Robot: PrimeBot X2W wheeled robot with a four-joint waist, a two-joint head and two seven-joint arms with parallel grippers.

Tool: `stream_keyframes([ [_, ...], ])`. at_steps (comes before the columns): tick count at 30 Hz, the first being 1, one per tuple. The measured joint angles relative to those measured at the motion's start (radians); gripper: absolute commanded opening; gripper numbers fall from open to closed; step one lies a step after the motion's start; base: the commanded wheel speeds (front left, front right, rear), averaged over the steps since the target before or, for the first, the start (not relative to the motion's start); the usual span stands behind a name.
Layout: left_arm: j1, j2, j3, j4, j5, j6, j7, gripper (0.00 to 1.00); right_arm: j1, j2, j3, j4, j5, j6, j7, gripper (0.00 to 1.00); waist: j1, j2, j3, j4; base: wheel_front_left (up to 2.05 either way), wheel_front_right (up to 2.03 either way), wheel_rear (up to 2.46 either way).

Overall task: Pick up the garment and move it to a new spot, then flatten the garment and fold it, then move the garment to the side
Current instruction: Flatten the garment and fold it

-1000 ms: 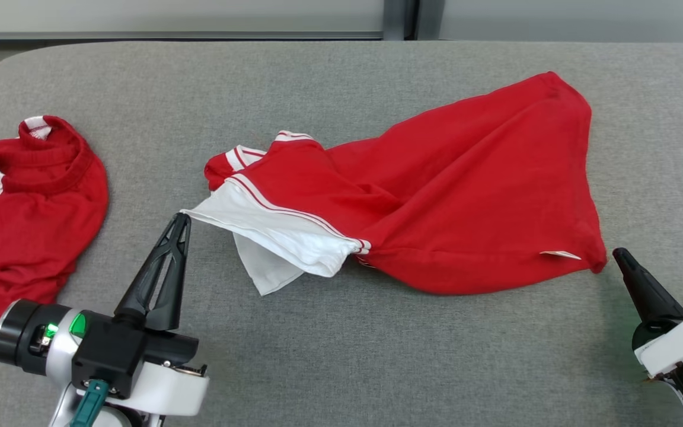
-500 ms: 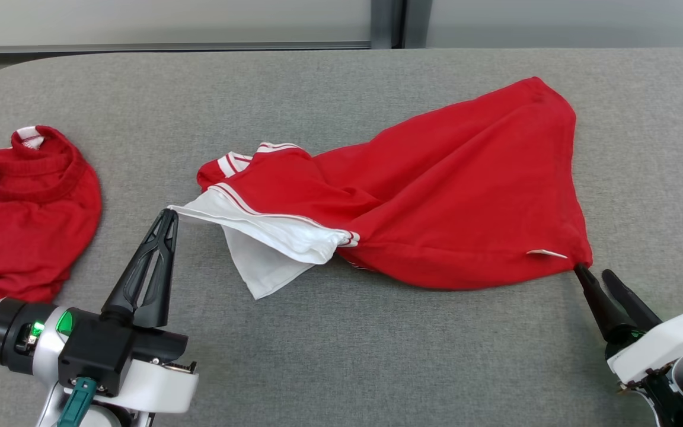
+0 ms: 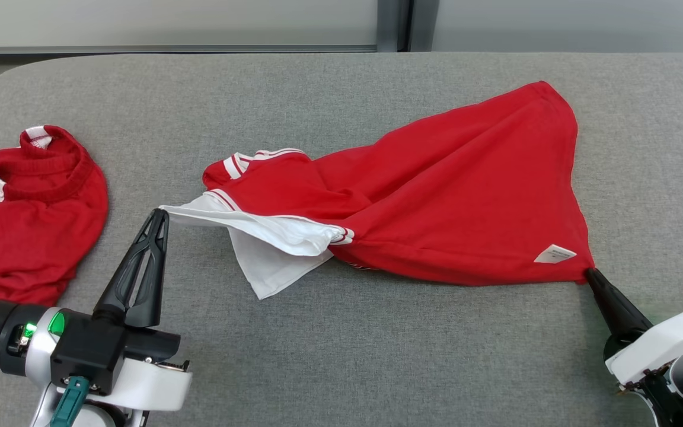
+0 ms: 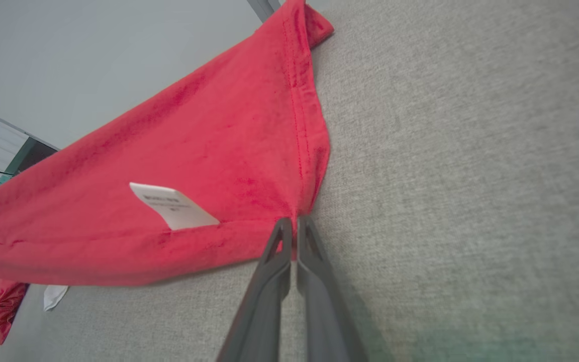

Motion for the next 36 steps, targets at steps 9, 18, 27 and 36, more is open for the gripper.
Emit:
stream_keyframes([
  [9, -0.131, 0.012, 0.013, -0.069, -0.017, -0.095, 0.001, 0.00, -0.048, -0.104, -0.107, -0.100, -0.078, 0.000, -0.038, 0.00, 0.0000, 0.0000, -0.016, -0.022, 0.00, 0.00, 0.00],
  [18, -0.700, 0.025, 0.023, 0.039, 0.001, -0.370, 0.159, 0.00, -0.388, -0.233, -0.206, -0.163, -0.272, 0.000, 0.073, 0.00, 0.0000, 0.0000, 0.006, -0.105, 0.00, 0.00, 0.00],
  [27, -1.301, -0.083, -0.080, 0.506, 0.159, -0.580, 0.205, 0.00, -0.880, -0.128, -0.155, -0.022, -0.439, 0.000, 0.263, 0.00, 0.0000, 0.0000, 0.150, -0.164, 0.00, 0.00, 0.00],
  [36, -1.692, -0.181, -0.173, 0.839, 0.399, -0.550, -0.022, 0.00, -1.173, -0.044, -0.127, 0.168, -0.583, 0.000, 0.158, 0.00, 0.0000, 0.0000, 0.293, -0.200, 0.00, 0.00, 0.00],
])
